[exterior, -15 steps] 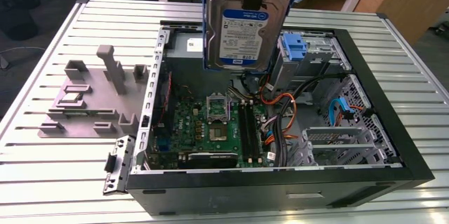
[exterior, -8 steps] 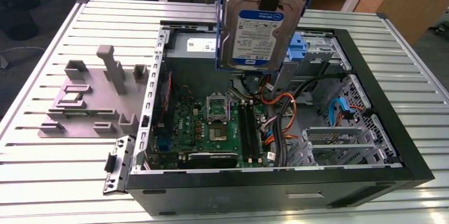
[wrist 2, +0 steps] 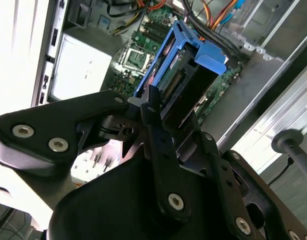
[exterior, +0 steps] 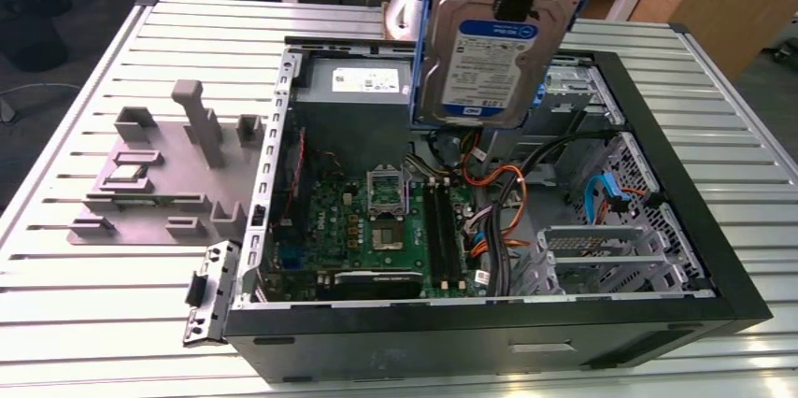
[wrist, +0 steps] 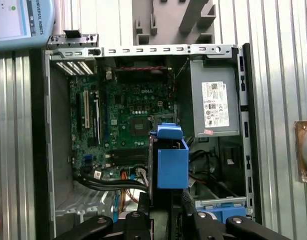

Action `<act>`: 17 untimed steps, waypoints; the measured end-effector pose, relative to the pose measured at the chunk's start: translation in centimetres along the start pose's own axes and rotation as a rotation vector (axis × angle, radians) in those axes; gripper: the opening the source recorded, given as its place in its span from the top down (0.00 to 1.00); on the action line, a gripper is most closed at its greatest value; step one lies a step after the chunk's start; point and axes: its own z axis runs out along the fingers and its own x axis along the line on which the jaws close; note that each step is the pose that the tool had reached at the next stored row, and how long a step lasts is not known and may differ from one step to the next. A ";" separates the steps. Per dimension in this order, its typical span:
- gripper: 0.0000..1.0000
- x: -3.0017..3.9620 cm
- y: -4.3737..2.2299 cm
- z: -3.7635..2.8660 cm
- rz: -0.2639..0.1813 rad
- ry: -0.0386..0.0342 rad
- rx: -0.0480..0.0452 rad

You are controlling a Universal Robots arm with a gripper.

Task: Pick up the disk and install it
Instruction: 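Pick up the disk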

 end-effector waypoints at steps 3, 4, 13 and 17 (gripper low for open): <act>0.65 0.07 -0.94 -0.05 0.000 0.0001 -0.0005; 0.65 0.20 -1.14 -0.06 0.000 0.0001 -0.0005; 0.65 2.30 -1.92 -0.13 0.000 0.0001 -0.0005; 0.65 3.46 -2.14 -0.13 0.000 0.0000 -0.0005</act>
